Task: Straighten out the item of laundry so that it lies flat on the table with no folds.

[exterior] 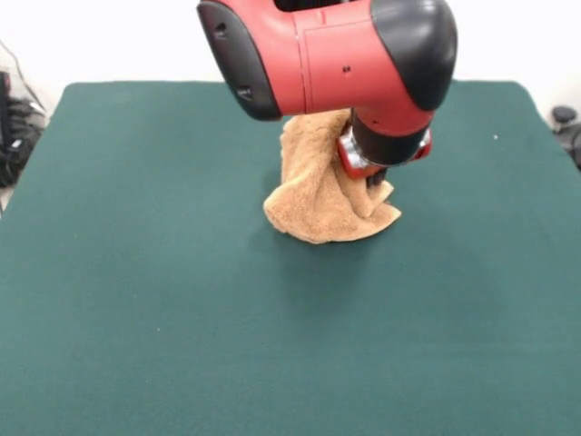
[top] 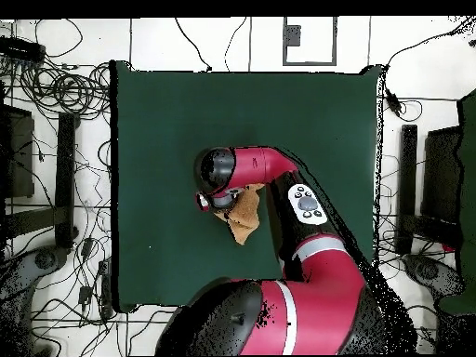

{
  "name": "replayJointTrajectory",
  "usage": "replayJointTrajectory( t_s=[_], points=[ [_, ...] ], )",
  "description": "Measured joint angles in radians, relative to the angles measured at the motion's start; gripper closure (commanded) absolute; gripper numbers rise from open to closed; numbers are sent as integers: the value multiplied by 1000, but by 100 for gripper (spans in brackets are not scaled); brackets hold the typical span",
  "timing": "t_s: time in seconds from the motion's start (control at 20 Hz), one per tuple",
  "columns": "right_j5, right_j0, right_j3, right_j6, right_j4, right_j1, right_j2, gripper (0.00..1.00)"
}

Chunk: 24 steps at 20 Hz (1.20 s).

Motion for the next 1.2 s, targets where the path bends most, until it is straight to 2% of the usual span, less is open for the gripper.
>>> replayJointTrajectory(
  t_s=[0.15, 0.2, 1.2],
  points=[
    [0, -1, 0, 0, 0, 5, 0, 100],
    [0, -1, 0, 0, 0, 6, 0, 0],
    [-2, 0, 4, 0, 0, 2, 2, 0]
  ],
)
